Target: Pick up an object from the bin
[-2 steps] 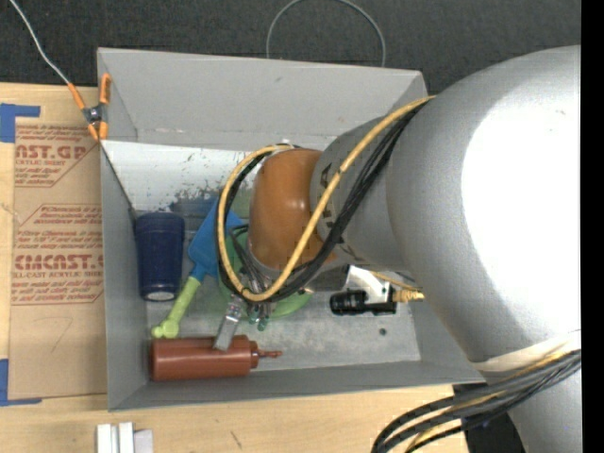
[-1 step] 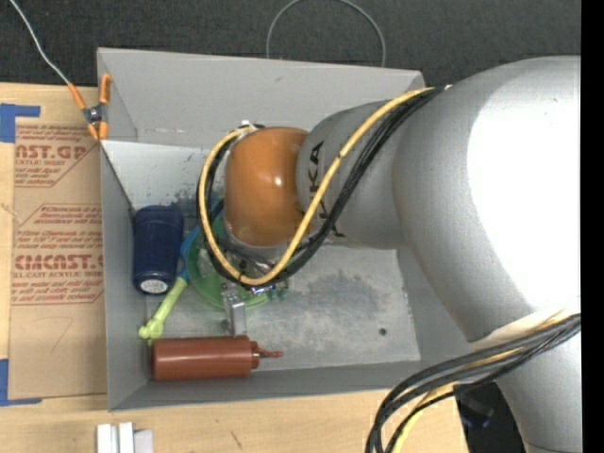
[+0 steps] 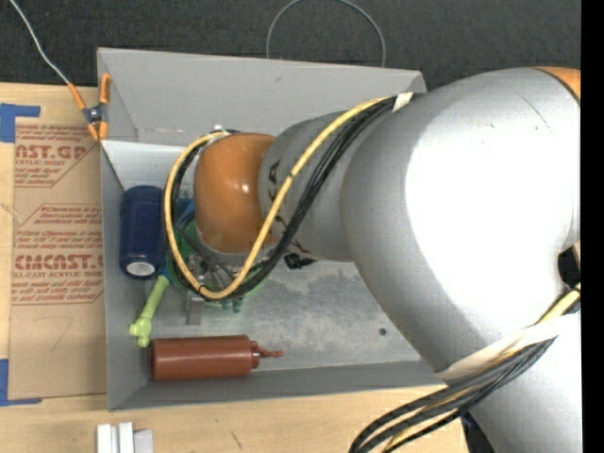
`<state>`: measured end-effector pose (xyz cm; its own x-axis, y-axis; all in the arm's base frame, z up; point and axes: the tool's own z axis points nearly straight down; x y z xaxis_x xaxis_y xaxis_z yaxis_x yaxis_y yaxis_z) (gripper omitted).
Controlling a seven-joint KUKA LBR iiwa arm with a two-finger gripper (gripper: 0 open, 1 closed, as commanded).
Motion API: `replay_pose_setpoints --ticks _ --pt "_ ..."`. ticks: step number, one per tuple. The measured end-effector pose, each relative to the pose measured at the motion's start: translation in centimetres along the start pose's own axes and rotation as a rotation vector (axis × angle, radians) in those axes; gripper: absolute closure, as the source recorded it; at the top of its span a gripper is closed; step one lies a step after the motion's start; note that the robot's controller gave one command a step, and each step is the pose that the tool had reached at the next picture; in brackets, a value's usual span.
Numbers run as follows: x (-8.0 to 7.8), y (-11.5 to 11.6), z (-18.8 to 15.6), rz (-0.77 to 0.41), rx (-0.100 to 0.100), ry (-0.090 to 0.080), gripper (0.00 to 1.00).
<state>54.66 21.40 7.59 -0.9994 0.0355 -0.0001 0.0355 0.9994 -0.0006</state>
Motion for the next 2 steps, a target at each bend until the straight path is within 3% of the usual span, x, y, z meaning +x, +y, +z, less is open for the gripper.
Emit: replay_pose_setpoints --ticks 2 --pt "0.12 0.17 0.12 -0.003 -0.002 0.002 1.00"
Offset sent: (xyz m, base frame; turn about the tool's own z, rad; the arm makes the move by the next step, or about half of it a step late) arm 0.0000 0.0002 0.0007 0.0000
